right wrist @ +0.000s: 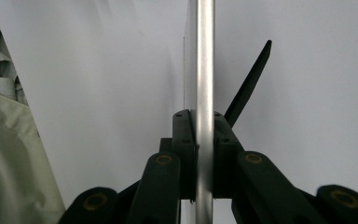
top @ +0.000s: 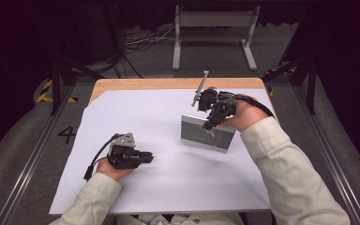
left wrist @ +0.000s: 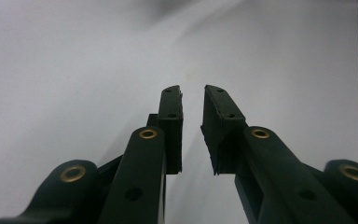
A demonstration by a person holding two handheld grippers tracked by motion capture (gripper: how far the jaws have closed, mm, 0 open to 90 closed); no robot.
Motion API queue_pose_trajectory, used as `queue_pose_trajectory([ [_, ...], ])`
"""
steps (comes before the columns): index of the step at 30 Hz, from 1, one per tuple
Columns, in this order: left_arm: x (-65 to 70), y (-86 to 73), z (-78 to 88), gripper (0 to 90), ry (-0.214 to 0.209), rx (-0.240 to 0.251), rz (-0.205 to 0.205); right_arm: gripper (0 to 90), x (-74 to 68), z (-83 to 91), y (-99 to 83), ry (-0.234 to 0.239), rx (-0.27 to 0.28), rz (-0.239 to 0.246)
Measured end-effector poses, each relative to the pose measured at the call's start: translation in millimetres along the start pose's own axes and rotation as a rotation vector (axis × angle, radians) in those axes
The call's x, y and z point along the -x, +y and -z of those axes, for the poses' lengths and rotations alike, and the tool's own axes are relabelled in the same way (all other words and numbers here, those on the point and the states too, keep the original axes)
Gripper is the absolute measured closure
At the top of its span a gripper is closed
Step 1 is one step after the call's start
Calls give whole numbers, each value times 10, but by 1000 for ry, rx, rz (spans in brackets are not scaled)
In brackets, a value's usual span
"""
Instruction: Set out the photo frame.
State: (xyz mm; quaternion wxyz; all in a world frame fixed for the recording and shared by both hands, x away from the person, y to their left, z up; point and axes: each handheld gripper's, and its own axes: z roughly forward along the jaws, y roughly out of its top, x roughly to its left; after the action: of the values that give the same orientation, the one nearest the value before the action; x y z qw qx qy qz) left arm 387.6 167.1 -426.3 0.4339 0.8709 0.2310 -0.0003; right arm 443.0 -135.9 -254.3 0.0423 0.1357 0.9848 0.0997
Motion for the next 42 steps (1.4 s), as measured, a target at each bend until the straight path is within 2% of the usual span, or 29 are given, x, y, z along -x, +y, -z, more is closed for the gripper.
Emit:
queue_pose_trajectory([
  [8, -14, 7, -14, 774, -6, 0, -4, 830, 26, -50, 48, 8, -9, 96],
  [16, -17, 19, -27, 774, -10, -2, -5, 830, 21, -105, 80, 24, -24, 158],
  [21, -18, 21, -29, 773, -13, -4, 0, 830, 37, -141, 85, 41, -32, 172],
  [33, -31, 34, -54, 771, -18, -7, -5, 830, 24, -244, 97, 77, -47, 265],
  [38, -33, 38, -62, 770, -24, -8, -1, 830, 15, -296, 104, 87, -55, 278],
  [42, -36, 39, -64, 770, -24, -10, -4, 830, 33, -327, 102, 89, -64, 266],
])
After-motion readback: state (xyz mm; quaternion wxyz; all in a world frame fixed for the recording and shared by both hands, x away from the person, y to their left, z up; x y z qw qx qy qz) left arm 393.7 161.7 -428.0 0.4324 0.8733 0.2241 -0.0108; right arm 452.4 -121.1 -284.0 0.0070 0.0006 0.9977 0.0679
